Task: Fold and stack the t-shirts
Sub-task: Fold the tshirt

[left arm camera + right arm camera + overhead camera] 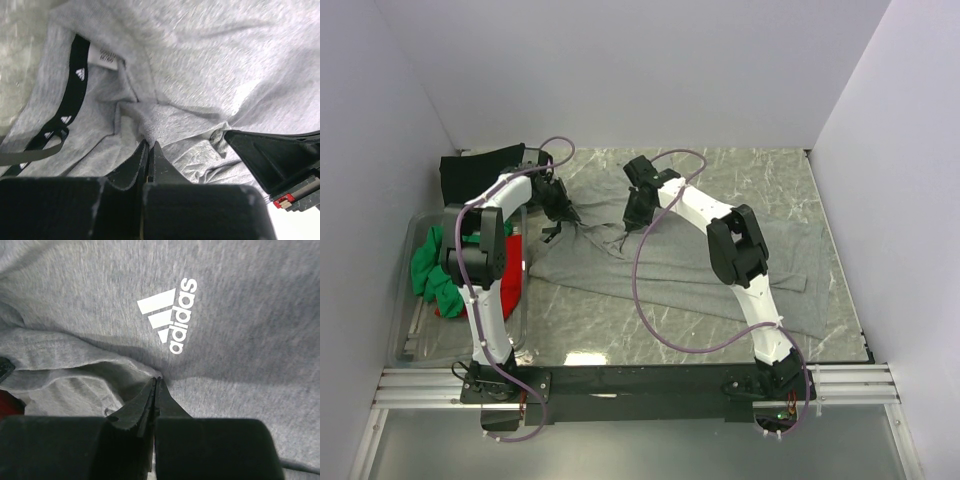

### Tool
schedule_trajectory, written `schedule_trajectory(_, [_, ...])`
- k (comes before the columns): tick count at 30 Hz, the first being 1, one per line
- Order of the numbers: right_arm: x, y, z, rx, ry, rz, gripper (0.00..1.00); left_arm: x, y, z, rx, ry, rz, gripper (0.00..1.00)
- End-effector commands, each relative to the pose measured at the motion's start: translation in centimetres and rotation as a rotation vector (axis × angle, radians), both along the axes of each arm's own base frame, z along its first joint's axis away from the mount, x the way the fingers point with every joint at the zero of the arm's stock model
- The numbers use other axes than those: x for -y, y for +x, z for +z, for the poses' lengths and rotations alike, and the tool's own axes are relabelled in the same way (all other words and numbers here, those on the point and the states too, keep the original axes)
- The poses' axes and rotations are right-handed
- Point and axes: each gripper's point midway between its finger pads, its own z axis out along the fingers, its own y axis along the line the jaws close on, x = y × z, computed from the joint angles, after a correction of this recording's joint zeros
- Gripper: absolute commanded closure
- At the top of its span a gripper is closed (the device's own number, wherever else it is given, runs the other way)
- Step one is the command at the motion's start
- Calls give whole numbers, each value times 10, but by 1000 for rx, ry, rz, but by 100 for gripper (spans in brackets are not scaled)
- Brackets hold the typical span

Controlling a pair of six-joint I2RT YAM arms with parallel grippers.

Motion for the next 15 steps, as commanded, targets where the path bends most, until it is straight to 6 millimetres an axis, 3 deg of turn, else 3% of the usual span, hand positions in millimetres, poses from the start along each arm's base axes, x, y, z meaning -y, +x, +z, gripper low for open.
schedule_trajectory(1, [6, 10, 41, 74, 32, -39, 100, 7, 25, 24, 90, -51, 5, 100])
schedule_trajectory(15, [15, 13, 47, 68, 46, -79, 100, 15, 45, 18, 102, -102, 49, 100])
